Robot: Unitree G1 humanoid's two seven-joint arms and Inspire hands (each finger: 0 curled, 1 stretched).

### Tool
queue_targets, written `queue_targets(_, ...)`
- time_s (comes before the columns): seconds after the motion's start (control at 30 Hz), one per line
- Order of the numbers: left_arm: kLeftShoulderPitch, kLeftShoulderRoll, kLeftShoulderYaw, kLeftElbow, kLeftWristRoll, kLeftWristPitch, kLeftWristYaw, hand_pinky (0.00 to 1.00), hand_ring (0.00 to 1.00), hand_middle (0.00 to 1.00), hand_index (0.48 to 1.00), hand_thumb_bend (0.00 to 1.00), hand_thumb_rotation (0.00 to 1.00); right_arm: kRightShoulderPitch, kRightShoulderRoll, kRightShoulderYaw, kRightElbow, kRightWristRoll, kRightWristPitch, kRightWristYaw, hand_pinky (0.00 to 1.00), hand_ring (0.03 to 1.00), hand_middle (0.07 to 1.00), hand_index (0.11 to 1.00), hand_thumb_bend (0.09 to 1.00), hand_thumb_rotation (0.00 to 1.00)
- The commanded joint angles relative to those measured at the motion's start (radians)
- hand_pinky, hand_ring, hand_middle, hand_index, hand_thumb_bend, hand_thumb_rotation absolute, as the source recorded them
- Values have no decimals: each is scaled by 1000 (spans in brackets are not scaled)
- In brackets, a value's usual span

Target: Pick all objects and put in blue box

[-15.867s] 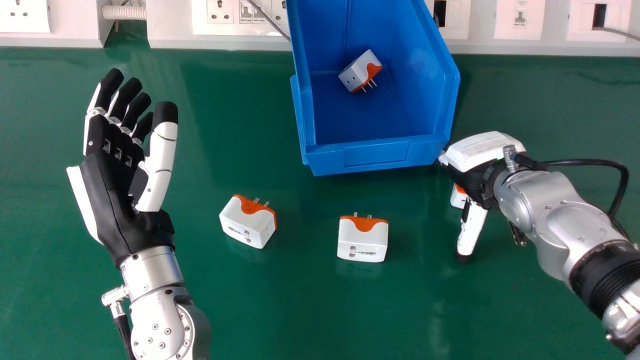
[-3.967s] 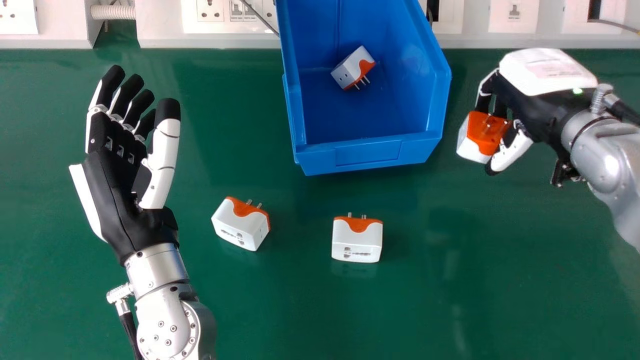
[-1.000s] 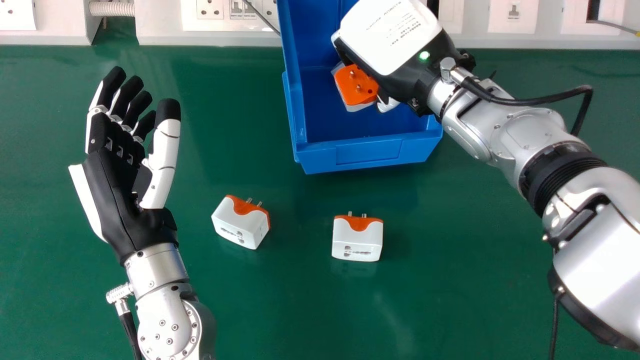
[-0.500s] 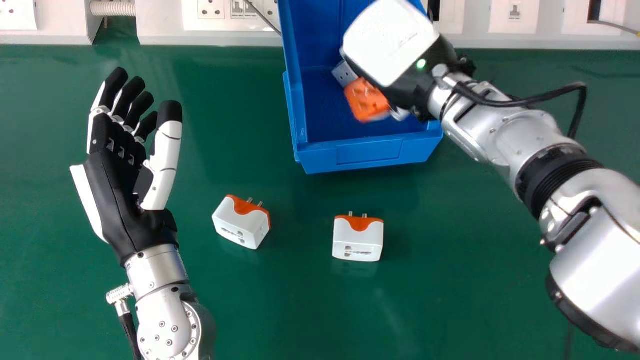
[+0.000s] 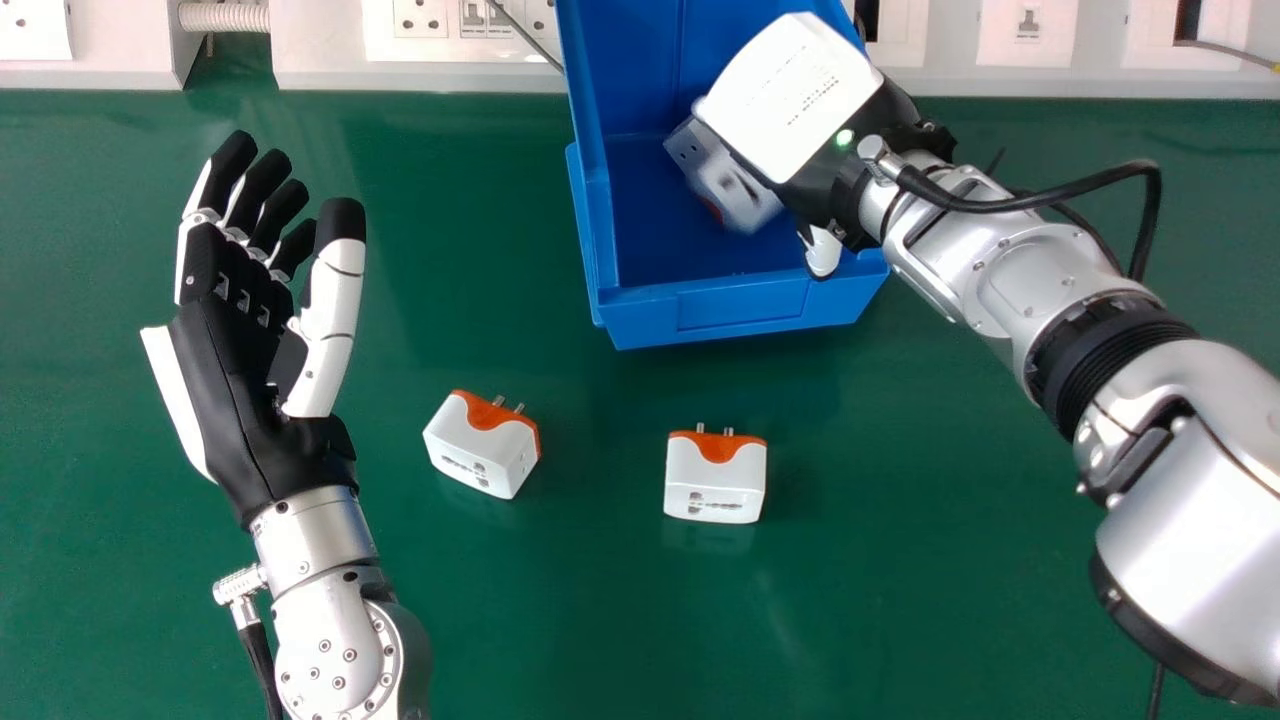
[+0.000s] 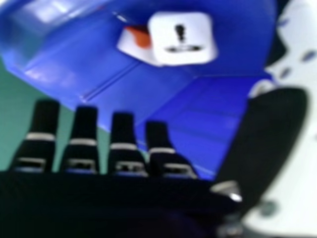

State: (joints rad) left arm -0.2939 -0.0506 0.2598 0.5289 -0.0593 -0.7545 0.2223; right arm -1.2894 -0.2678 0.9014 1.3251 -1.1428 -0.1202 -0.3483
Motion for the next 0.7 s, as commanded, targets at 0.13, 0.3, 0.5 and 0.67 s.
queue_targets(0.13,-14,8,-3,-13,0,-21,-3,766,802,807,810,713,421,-71,-27,-25,-23,20,24,-20,989,992,993,993,994,350)
queue_targets(0.3,-22,7,-2,-8,9,-15,8,771,802,807,810,711,420,-75,-39,-60,-48,43,31,-20,996,997,998,998,999,364)
queue_targets(0.5,-14,1,-6,-16,11,-16,9,766,799,807,810,708,417,-40,-75,-133,-129,107,29,-17,999,1000,1000,1000,1000,403)
queue_targets(0.67,-4,-3,-6,-29,10,-16,10,765,799,807,810,709,418,140,-154,-307,-424,276,-5,56,1000,1000,1000,1000,1000,417)
